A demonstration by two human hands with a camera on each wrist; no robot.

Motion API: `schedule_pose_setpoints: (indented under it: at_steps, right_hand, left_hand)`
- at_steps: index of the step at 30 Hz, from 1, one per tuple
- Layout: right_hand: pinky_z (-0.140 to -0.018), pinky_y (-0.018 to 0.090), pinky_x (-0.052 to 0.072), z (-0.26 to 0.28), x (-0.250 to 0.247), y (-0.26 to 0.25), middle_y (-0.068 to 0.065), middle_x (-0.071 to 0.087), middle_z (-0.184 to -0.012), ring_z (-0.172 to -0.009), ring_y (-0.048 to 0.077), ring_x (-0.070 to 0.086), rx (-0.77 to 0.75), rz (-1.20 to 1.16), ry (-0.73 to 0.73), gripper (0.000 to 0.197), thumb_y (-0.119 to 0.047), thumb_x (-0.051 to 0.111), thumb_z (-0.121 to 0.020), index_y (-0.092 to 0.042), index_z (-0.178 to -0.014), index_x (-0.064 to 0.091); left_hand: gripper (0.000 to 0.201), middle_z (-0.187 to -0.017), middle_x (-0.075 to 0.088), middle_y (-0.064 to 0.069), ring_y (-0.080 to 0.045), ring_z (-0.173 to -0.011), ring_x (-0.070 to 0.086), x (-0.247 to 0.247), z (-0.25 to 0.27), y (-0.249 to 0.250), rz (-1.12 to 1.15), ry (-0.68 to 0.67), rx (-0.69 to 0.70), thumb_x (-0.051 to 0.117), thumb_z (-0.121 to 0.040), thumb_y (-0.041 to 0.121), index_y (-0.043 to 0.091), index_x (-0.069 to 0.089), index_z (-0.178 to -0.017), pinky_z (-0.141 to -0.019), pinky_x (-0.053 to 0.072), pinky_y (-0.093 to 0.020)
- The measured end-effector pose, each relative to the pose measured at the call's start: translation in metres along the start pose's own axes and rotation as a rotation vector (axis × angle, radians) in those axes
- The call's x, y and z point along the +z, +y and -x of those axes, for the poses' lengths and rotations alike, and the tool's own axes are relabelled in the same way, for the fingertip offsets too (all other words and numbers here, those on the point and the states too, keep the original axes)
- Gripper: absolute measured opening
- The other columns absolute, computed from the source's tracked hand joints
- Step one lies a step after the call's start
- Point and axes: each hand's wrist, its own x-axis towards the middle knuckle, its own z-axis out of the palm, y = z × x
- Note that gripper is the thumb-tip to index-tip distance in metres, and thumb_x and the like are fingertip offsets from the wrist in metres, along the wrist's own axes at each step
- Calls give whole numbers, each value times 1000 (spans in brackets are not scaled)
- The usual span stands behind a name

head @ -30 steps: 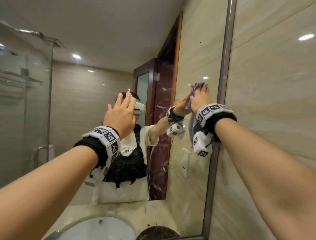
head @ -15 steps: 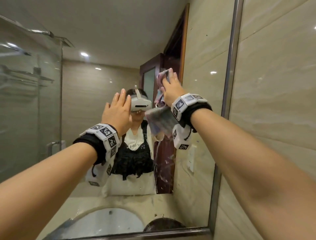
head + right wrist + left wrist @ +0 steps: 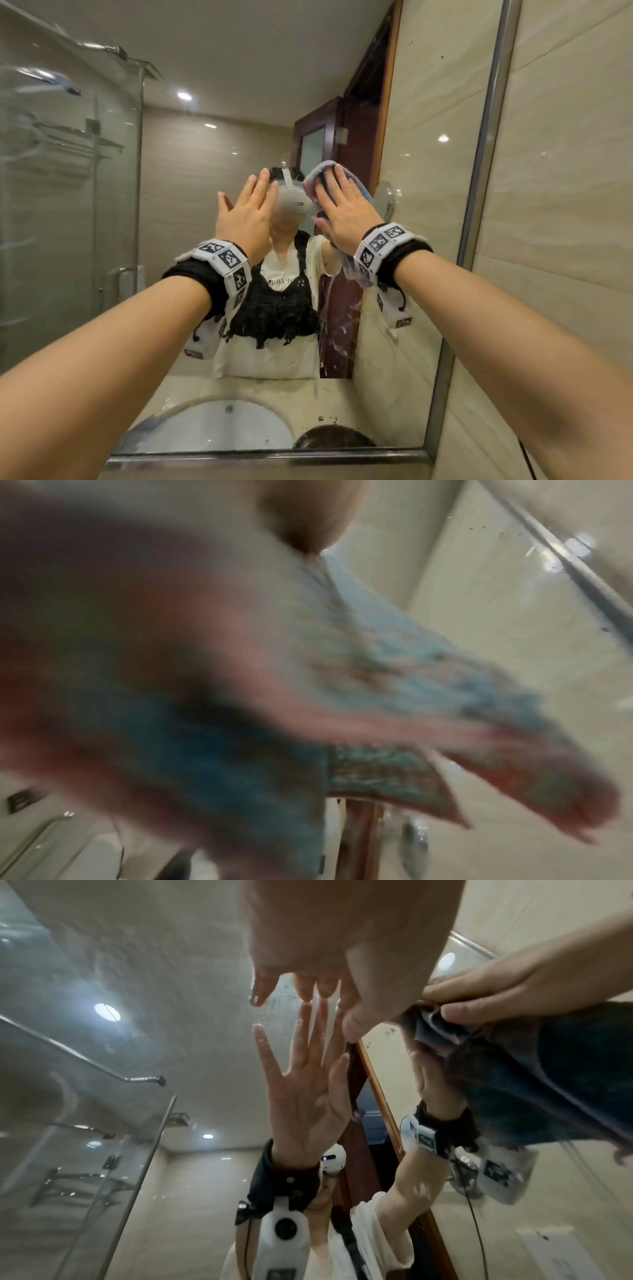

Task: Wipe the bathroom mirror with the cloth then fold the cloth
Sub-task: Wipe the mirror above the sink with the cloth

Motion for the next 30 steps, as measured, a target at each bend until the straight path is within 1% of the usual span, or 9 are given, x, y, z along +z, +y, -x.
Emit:
schedule_pose_setpoints:
  at_steps: [4, 7, 9, 11, 13, 16, 21, 24, 30]
  right_hand:
    - [-118, 41, -6, 7, 17, -13, 14, -5, -159, -147, 32, -8, -77, 48, 14, 68, -45, 31, -98, -13, -151, 2]
    - [-114, 45, 15, 12, 34, -24, 17, 32, -151, -141, 35, 29, -192, 107, 31, 63, -44, 33, -90, -13, -144, 35]
    - [-111, 45, 24, 17, 41, -29, 14, 44, -145, -135, 33, 41, -229, 157, -18, 64, -46, 30, -85, -15, -139, 44]
    - [-112, 43, 23, 20, 46, -28, 10, 42, -147, -137, 30, 39, -291, 182, -2, 63, -46, 28, -86, -19, -141, 41]
    - [-116, 42, 11, 19, 41, -22, 8, 25, -156, -144, 28, 22, -324, 164, 50, 60, -46, 24, -92, -23, -147, 26]
    - [-119, 45, -9, 8, 19, 4, 5, -14, -159, -146, 25, -15, -47, -15, 32, 62, -47, 21, -98, -24, -150, -6]
    - [-119, 46, -3, -1, 0, 75, 12, -11, -159, -146, 30, -11, 576, -270, 160, 72, -45, 32, -97, -17, -150, -7]
    - [-119, 45, -3, 3, 1, 89, 11, -10, -159, -146, 30, -12, 641, -292, 144, 73, -45, 34, -97, -17, -150, -8]
    - [-119, 48, -1, -25, -24, 83, 14, -7, -159, -146, 33, -9, 604, -260, 176, 66, -40, 29, -99, -16, -151, -5]
  left_hand:
    - [64, -154, -20, -6, -20, -142, -18, 37, 33, 4, -14, 112, 56, 27, -98, 30, 11, -8, -147, -116, -13, -44]
    - [59, -157, 3, -12, -20, -144, -1, 61, 51, 6, -37, 143, 73, 27, -96, 26, 4, 8, -147, -116, -12, -34]
    - [59, -156, 8, -13, -21, -144, 2, 66, 54, 7, -14, 136, 27, 25, -95, 27, 3, 11, -147, -115, -10, -33]
    - [59, -156, 9, -13, -21, -144, 5, 66, 53, 7, 19, 148, 8, 22, -94, 28, 3, 13, -147, -115, -9, -33]
    - [58, -156, 13, -14, -20, -143, 7, 66, 50, 9, 19, 183, 25, 22, -94, 27, 2, 15, -146, -115, -7, -33]
    - [58, -156, 8, -12, -19, -144, 5, 61, 41, 12, 28, 199, 67, 23, -96, 28, 2, 13, -147, -119, 0, -36]
    - [56, -157, 2, -11, -22, -145, 1, 36, 6, 24, 28, 209, 129, 19, -100, 30, 5, 7, -148, -118, 3, -39]
    - [56, -157, -2, -11, -23, -146, -1, 22, -20, 33, 47, 233, 75, 22, -100, 28, 5, 3, -148, -119, 5, -45]
    - [55, -155, 13, -17, -30, -144, 14, 20, -39, 37, 80, 286, 18, 35, -96, 18, 0, 18, -146, -113, 20, -57]
